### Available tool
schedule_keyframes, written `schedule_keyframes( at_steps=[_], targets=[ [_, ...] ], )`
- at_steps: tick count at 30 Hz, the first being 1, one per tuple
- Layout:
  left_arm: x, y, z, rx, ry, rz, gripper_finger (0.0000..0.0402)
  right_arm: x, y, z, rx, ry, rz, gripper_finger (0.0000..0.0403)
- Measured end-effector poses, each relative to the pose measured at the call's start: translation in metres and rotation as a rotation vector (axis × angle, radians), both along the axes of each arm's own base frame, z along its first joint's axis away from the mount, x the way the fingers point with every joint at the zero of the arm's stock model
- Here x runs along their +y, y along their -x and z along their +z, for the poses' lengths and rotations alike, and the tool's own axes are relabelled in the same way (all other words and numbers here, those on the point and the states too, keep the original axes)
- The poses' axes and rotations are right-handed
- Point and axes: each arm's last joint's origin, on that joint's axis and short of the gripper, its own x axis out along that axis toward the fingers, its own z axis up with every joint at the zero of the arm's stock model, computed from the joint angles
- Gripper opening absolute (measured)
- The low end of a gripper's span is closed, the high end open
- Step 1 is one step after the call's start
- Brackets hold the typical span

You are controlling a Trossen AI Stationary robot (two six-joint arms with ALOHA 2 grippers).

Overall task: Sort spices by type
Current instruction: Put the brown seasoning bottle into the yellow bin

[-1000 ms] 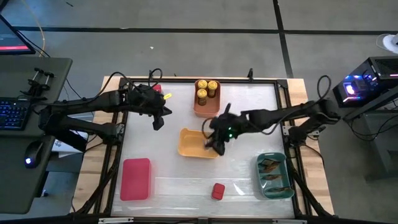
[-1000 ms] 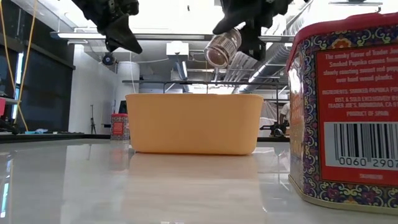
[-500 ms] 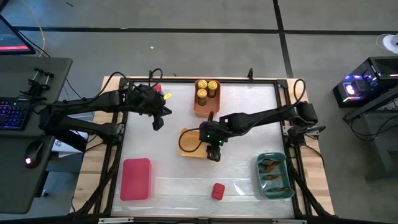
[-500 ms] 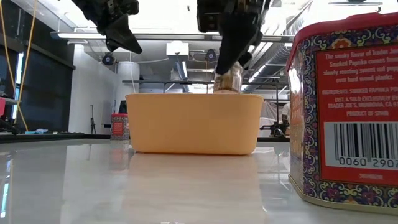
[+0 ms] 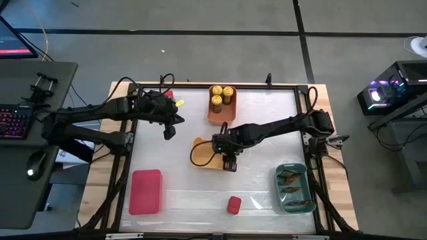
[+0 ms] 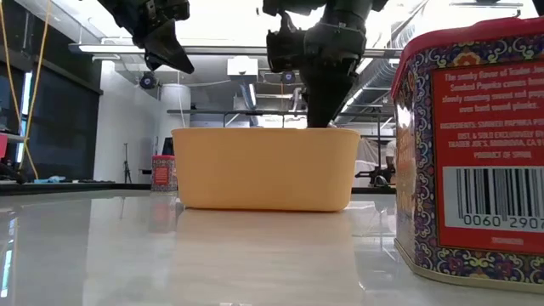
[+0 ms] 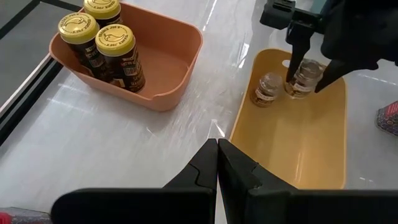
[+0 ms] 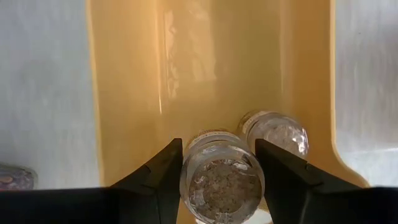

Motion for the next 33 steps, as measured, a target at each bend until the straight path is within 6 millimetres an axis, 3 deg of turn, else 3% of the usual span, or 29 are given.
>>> schedule_keyframes(
  at_steps=[15,33],
  targets=[
    [0.0,0.0,0.0,0.003,-0.005,-0.005,0.0,-0.002,-0.004,-0.015,0.027,0.025,0.02,0.0192],
    [0.0,0.0,-0.001,0.009,-0.006,-0.007,0.0,0.0,-0.004,-0.015,0.04,-0.042,0.034,0.0192]
  ],
)
